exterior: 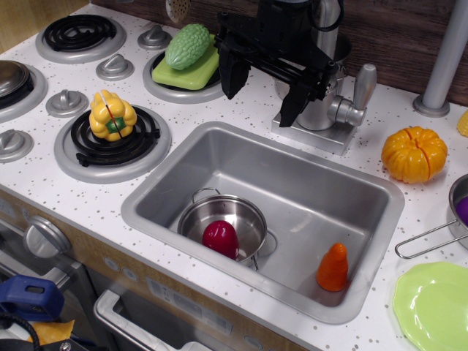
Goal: Turn faucet front to left
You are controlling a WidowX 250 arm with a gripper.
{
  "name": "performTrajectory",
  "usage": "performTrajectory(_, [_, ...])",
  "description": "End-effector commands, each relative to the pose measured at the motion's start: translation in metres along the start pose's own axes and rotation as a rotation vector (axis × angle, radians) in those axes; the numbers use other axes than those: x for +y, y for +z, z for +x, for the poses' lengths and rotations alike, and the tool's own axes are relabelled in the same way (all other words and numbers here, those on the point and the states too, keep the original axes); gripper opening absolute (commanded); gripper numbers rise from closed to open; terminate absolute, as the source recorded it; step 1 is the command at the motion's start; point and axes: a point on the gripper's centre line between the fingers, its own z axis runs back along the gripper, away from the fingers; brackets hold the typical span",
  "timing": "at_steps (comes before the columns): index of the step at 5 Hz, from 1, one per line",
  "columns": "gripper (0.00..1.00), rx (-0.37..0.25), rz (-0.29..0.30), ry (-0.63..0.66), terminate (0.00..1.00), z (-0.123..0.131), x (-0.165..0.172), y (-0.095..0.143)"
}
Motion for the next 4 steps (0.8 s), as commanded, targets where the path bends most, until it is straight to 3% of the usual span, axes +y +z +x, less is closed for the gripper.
performTrajectory(1, [1.0, 0.0, 0.0, 0.0, 0.0, 0.0, 0.0, 0.0])
performTrajectory(2, [1.0, 0.014, -0.031, 0.003, 0.0, 0.002, -0.015, 0.011])
performTrajectory(4, [1.0, -0.111, -0.058, 0.018, 0.0, 0.01, -0.049, 0.016])
